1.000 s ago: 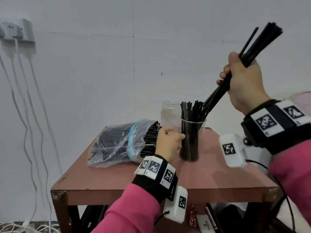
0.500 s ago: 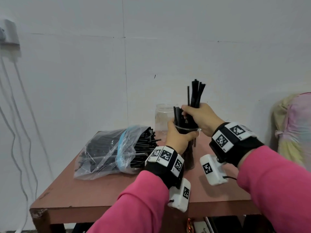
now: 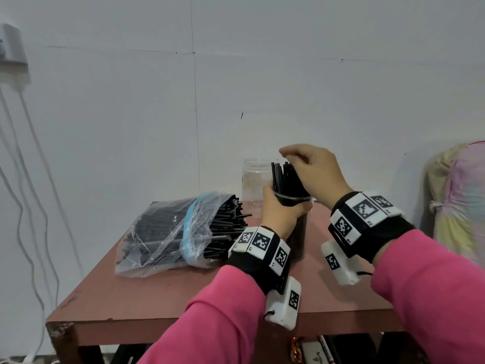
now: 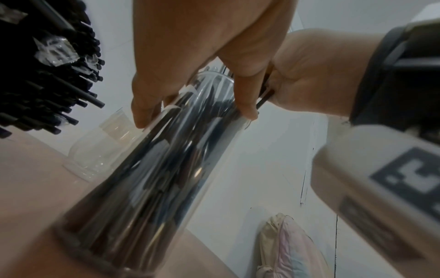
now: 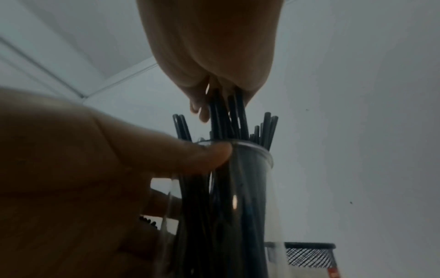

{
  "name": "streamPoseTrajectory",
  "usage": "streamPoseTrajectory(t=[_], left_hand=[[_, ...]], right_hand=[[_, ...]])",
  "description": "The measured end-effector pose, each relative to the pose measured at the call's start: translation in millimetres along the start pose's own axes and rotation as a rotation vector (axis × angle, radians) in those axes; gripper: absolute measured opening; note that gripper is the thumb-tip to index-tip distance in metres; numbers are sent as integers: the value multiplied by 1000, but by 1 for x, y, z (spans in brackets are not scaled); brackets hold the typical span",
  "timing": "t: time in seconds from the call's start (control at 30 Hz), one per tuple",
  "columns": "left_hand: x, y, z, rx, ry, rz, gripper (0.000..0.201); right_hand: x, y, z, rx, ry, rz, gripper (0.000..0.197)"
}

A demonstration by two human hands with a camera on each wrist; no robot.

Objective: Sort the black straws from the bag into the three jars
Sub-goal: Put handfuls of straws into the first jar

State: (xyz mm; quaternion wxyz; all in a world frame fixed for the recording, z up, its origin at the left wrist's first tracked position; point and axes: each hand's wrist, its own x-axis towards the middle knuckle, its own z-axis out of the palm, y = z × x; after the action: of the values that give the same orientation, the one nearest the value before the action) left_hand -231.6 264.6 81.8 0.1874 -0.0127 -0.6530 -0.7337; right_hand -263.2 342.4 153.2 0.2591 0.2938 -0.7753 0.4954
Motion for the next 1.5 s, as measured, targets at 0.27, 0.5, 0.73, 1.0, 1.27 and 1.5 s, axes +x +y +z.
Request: streamPoseTrajectory(t=[0.27, 0.5, 0.73, 1.0, 1.27, 1.5], left_hand=[[-27, 20, -21, 89, -18, -35, 103], [-70, 53, -118, 267, 136, 129, 35], [-84, 29, -171, 1121, -6, -72, 63], [-89, -7, -153, 1254, 125, 71, 36], [-76, -22, -159, 916, 106, 403, 35], [-76, -36, -161, 1384, 100, 334, 60]], right_hand=[[-12, -27, -10, 165, 254, -186, 22], [-73, -31, 15, 328, 179, -106, 25], [-129, 1, 87, 365, -30, 304, 32], [-134, 21, 138, 527, 40, 436, 39], [-134, 29, 135, 626, 166, 441, 23], [-134, 35, 137, 646, 172, 494, 18]])
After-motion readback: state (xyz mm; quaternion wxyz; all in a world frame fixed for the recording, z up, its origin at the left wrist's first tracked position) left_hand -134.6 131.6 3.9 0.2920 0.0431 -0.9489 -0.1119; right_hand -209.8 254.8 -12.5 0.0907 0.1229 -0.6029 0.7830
